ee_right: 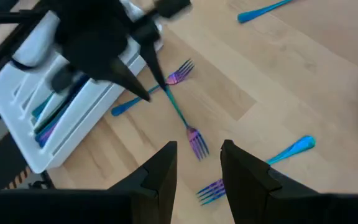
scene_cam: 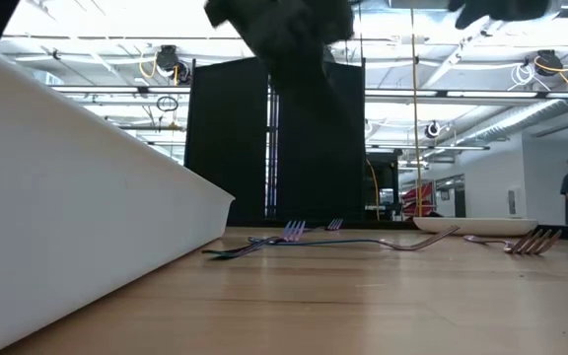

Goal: Sort silverware
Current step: Put the middle iridescent fork into the cutlery tray

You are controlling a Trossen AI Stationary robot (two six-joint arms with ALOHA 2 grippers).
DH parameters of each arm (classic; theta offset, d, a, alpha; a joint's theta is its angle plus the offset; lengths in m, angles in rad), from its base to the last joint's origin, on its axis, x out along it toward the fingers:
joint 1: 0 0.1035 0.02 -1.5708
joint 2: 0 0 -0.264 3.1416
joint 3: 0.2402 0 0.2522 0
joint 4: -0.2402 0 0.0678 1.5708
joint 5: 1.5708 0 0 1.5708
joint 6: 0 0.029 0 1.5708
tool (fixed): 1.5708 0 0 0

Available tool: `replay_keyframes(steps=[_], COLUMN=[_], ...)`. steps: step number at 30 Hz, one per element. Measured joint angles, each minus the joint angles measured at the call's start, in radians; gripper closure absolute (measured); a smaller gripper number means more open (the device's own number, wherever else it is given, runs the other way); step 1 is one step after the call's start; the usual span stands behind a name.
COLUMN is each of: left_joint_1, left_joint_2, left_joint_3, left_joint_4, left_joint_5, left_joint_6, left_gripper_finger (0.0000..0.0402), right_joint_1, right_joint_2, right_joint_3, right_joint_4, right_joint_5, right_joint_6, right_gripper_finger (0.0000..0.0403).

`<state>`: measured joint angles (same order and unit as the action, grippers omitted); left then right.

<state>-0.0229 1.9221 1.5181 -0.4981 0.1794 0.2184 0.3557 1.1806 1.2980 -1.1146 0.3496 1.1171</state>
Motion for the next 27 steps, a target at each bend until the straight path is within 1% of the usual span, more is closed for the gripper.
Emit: replay_keyframes(steps=[2, 6, 11, 20, 24, 27], left_joint_1=[-0.009, -0.025, -0.038, -0.05, -0.05, -0.049], left_joint_2=[0.046, 0.115, 0.161, 0.175, 0.213, 0.25], left_joint_3=[0.0, 0.0, 0.0, 0.0, 0.002, 0.001], left_joint_4=[0.045, 0.129, 0.143, 0.14, 0.146, 0.144], left_joint_5=[-0.005, -0.063, -0.068, -0.071, -0.079, -0.107], left_joint_6=[0.048, 0.077, 0.076, 0.056, 0.023, 0.017], left_gripper_finger=[0.0278, 0.0278, 0.0278, 0.0278, 0.0278, 0.0278], right_joint_1=[0.054, 0.143, 0.198, 0.225, 0.229, 0.229], right_joint_2=[-0.007, -0.006, -0.006, -0.007, -0.006, -0.006], right_joint_3=[0.0, 0.0, 0.0, 0.0, 0.0, 0.0], right_joint_4=[-0.015, -0.021, -0.022, -0.028, -0.038, -0.042], right_joint_5=[0.039, 0.118, 0.128, 0.149, 0.149, 0.148], right_joint_6=[0.056, 0.13, 0.153, 0.153, 0.145, 0.143], right_gripper_finger=[0.0293, 0.0293, 0.0293, 0.0294, 0.0294, 0.0294])
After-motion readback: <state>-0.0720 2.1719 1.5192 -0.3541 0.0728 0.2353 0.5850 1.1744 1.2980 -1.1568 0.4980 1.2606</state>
